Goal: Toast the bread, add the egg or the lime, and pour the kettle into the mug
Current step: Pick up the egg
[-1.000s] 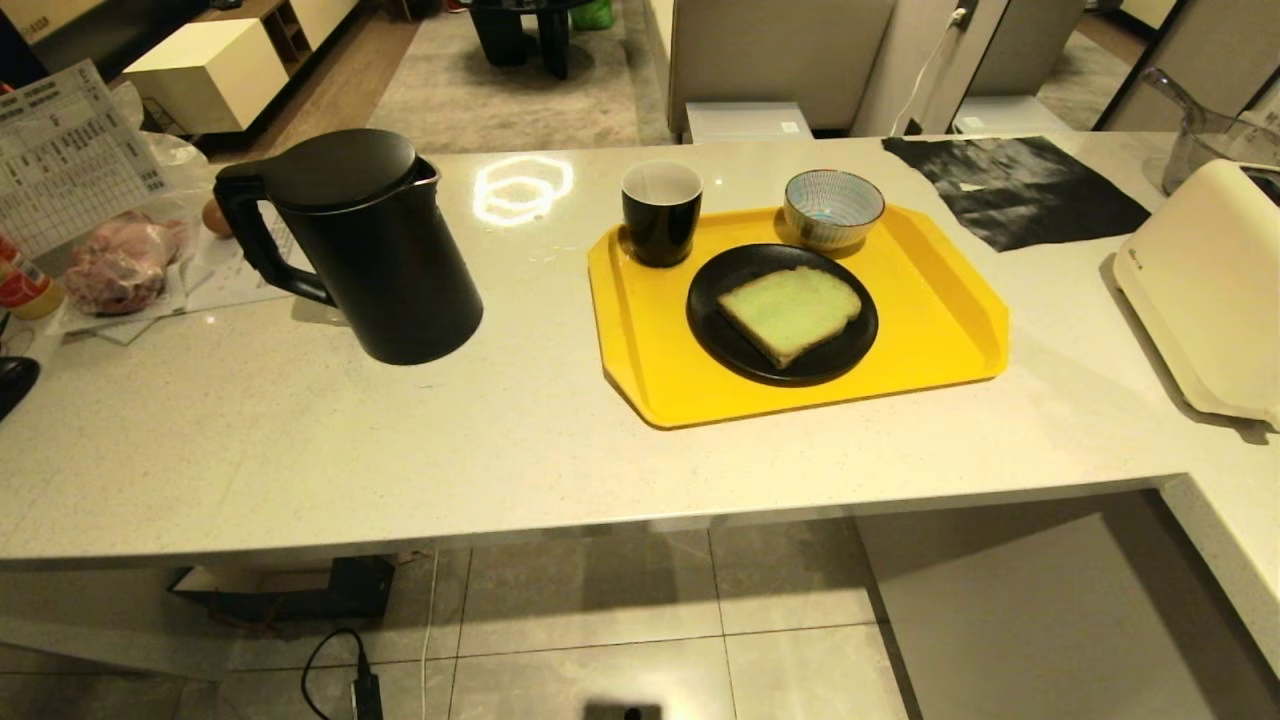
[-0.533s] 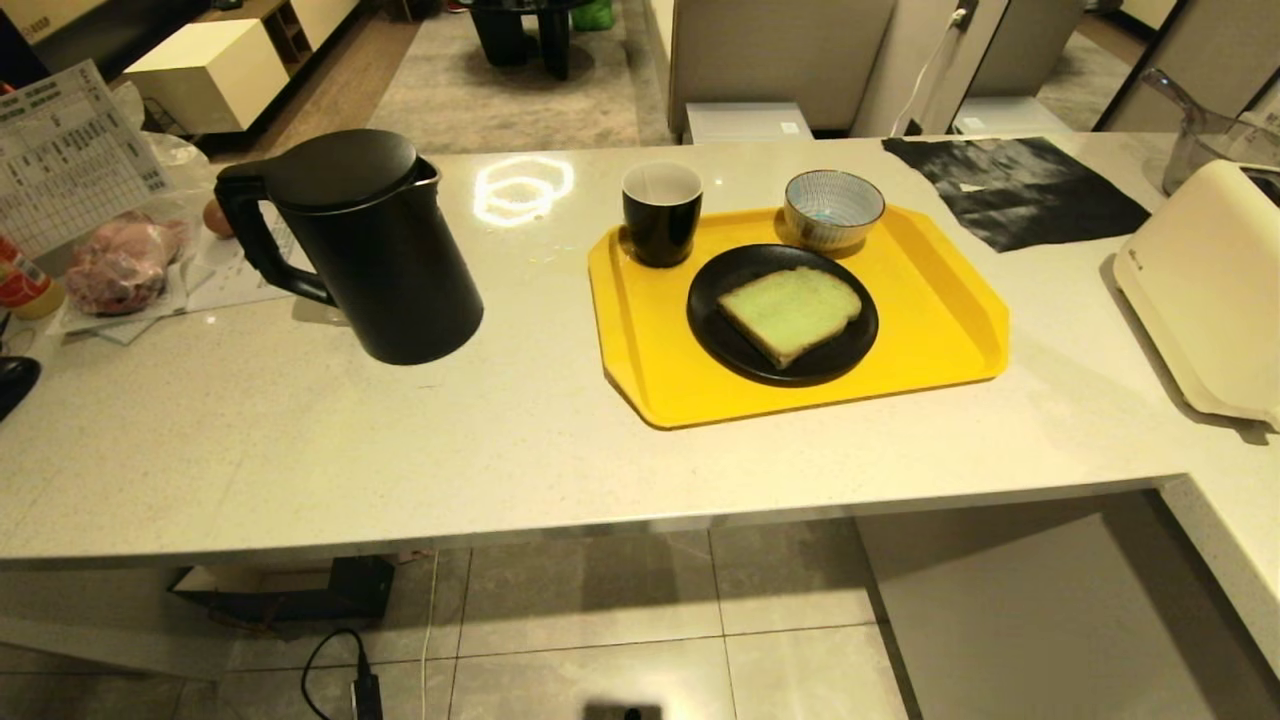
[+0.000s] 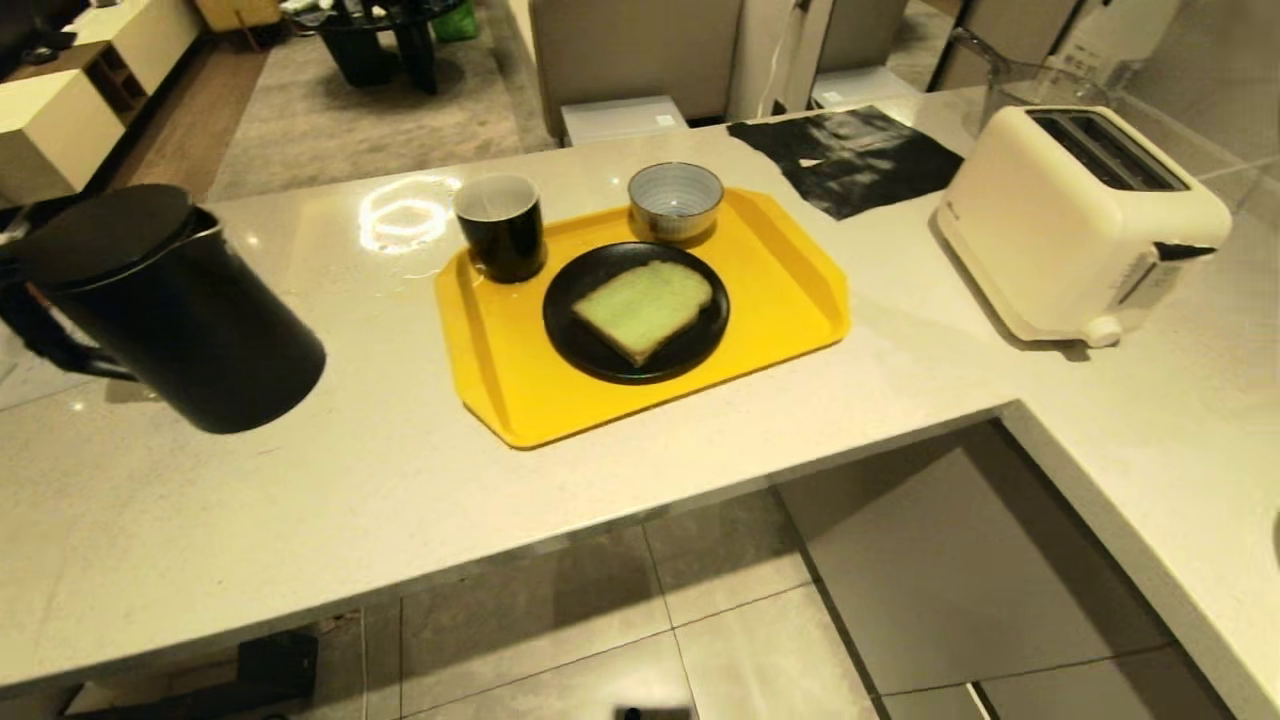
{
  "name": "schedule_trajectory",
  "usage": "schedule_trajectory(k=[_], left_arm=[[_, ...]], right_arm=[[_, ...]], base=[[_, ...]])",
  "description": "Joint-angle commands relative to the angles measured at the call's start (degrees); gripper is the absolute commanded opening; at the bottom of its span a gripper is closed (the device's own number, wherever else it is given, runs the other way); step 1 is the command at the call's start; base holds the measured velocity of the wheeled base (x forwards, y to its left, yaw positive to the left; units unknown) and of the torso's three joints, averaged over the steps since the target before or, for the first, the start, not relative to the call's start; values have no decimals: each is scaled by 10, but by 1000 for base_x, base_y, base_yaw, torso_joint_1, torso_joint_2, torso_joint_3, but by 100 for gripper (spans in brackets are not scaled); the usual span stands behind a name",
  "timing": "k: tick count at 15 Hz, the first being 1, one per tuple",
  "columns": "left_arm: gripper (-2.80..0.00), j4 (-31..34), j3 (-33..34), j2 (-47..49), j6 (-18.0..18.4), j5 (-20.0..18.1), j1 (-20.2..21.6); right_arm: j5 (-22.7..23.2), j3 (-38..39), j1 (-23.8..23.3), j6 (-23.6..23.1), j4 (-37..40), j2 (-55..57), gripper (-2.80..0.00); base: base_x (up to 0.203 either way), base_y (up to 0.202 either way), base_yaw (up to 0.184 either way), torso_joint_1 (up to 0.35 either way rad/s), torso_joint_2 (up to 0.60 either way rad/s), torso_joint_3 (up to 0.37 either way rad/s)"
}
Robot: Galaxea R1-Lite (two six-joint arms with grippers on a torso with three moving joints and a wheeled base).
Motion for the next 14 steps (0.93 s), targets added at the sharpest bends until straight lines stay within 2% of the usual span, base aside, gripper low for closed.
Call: schedule_trajectory(k=[1,14], left_arm=[[-280,0,0,1,1,0,0],[-280,0,0,1,0,1,0]], right_arm=[[0,16,0,0,0,1,-280],[0,15,0,4,0,1,-280]], base=[[-1,9,-173,1,4,2],[0,8,-172,3,1,2]])
